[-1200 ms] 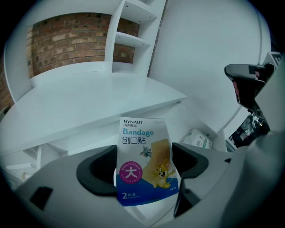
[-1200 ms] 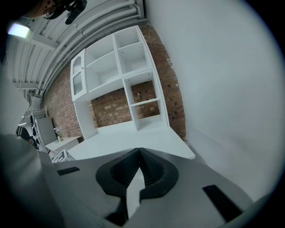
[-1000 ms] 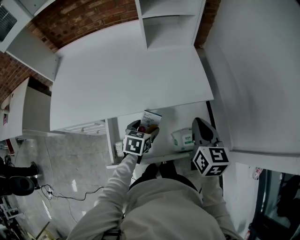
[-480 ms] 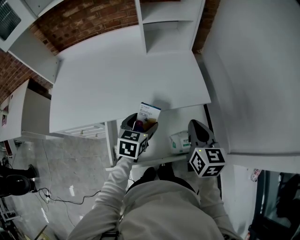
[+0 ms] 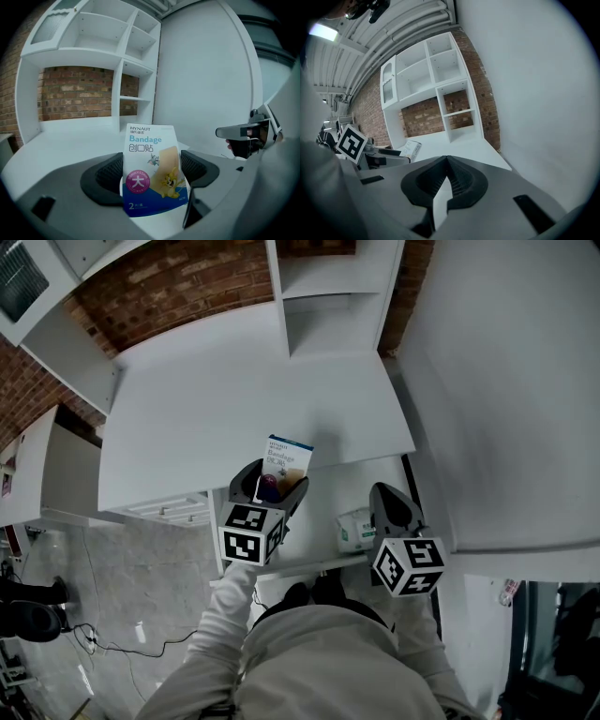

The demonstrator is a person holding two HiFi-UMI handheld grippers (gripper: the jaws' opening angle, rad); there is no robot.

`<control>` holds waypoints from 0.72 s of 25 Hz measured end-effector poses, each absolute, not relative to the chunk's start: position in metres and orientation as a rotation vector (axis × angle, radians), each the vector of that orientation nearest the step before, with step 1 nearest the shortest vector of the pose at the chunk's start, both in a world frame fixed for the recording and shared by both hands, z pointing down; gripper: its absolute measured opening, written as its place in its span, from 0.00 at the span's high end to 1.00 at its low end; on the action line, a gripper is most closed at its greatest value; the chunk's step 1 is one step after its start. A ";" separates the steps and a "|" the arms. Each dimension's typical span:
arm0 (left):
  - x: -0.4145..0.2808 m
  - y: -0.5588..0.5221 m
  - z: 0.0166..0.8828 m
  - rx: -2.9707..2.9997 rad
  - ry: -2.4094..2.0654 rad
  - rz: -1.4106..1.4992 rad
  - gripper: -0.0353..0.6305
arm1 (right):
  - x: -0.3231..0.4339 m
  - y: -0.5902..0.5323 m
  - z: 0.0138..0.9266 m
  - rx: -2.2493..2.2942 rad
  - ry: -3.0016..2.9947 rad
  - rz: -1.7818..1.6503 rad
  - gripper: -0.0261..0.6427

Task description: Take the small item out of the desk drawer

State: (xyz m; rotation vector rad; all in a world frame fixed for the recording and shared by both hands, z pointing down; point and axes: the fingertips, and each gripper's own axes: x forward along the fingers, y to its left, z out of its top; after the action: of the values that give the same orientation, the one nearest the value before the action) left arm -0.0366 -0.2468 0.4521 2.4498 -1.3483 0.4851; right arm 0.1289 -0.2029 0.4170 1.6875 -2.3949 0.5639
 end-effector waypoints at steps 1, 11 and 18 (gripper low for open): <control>-0.037 -0.247 0.448 2.455 -1.357 0.472 0.35 | 0.129 -0.203 0.416 1.687 -2.398 0.561 0.92; -0.050 -0.250 0.404 2.496 -1.457 0.355 0.35 | 0.126 -0.201 0.405 1.667 -2.430 0.515 0.92; -0.062 -0.251 0.380 2.494 -1.540 0.282 0.35 | 0.123 -0.203 0.399 1.649 -2.451 0.481 0.92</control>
State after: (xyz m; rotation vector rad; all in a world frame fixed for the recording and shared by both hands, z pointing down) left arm -0.0625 -0.2512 0.3799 2.4943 -1.5402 0.2816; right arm 0.1230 -0.2032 0.3990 1.6486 -2.4512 0.4806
